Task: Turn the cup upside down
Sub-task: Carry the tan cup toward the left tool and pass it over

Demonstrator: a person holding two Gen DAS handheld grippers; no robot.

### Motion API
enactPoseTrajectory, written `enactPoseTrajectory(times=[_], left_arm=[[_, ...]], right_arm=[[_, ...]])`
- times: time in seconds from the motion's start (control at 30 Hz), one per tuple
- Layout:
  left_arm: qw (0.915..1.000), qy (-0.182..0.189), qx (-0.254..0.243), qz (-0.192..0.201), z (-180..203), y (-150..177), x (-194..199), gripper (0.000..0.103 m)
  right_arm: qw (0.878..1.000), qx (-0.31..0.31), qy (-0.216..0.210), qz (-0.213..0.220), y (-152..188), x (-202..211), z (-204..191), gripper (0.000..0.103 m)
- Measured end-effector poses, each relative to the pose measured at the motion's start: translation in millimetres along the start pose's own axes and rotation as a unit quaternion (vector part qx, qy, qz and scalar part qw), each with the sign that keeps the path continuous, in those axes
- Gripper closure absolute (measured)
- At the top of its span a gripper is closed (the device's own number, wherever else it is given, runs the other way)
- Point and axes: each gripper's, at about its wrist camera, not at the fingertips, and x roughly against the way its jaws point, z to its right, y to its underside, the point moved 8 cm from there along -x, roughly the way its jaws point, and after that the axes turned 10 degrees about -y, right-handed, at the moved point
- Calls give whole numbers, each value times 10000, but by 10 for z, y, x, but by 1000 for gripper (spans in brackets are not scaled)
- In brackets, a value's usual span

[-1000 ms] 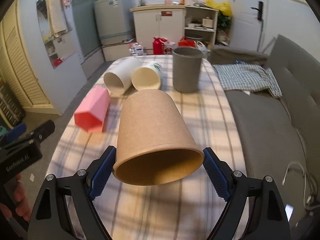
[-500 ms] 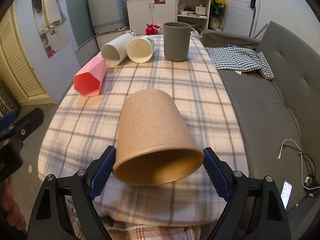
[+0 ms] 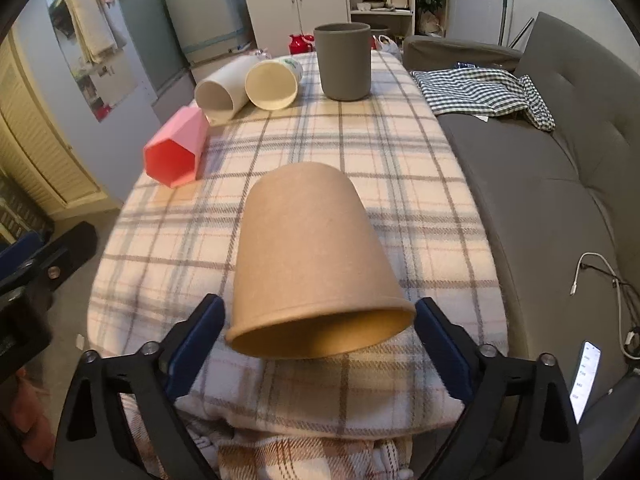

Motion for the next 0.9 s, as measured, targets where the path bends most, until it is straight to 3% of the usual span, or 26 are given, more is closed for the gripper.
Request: enactPoseTrajectory(times=[0.23,0.4,0.67,0.9], left_arm=[[9998,78,-143,-73,234,-293,63,0],[9981,419,-263,-377,598,-388,27,0],[9891,787,-666,-1055,1257,-230,-209,0],[9750,1243,-420,-1794,1472,-75,-504,1]], right_arm=[[9992,184,-42,360,-198,534,216,2],[9968,-47,557,570,-491,797,758,2],[9956,-202,831,370,-572,617,1183,2],[9960,-234,838,210,-592,409,1282,2]])
